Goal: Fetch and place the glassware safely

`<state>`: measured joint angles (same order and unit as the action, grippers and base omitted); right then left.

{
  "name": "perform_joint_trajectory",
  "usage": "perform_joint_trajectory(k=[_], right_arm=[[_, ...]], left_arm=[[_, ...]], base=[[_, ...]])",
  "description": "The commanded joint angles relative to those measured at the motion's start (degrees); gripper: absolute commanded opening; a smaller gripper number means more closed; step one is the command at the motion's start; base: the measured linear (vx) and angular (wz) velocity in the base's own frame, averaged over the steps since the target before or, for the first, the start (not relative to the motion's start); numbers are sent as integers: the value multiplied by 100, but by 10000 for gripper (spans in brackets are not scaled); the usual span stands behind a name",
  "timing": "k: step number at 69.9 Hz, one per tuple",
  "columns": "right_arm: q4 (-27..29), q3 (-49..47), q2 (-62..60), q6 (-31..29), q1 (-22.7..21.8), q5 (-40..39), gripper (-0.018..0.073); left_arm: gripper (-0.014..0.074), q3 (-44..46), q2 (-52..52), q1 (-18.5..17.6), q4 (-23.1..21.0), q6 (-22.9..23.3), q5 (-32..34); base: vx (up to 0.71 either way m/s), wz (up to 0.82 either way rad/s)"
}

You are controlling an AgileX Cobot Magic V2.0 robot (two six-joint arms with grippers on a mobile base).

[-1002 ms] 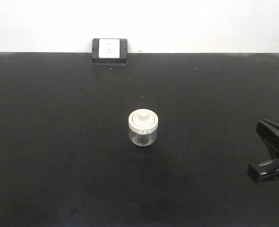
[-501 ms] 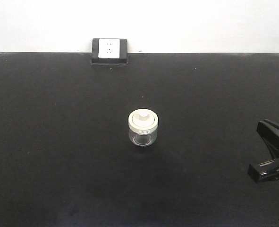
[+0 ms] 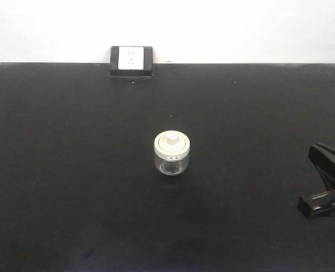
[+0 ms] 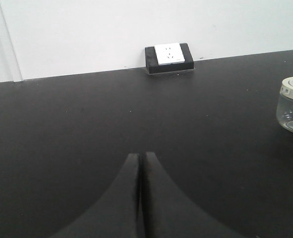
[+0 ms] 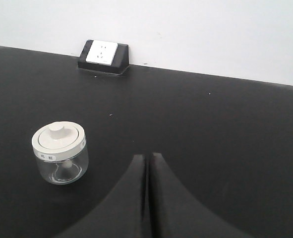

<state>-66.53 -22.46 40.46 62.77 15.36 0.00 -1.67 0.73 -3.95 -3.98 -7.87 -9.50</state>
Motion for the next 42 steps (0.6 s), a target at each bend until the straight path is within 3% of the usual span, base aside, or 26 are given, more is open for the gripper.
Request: perform_joint_trajectory(k=[1,31,42], right_arm=[[-8,-149,-17,-24,-30,-155,-3],[-28,-149,-17,-54,-30,-105,-3],[732,-149,-17,-356,-30,0,-3]], left_arm=[[-7,-153,69,-24,-62,0,396],[-7,-153,69,-24,-62,0,396],[-7,-153,69,-24,-62,0,396]], base=[[0,0],[0,0],[0,0]])
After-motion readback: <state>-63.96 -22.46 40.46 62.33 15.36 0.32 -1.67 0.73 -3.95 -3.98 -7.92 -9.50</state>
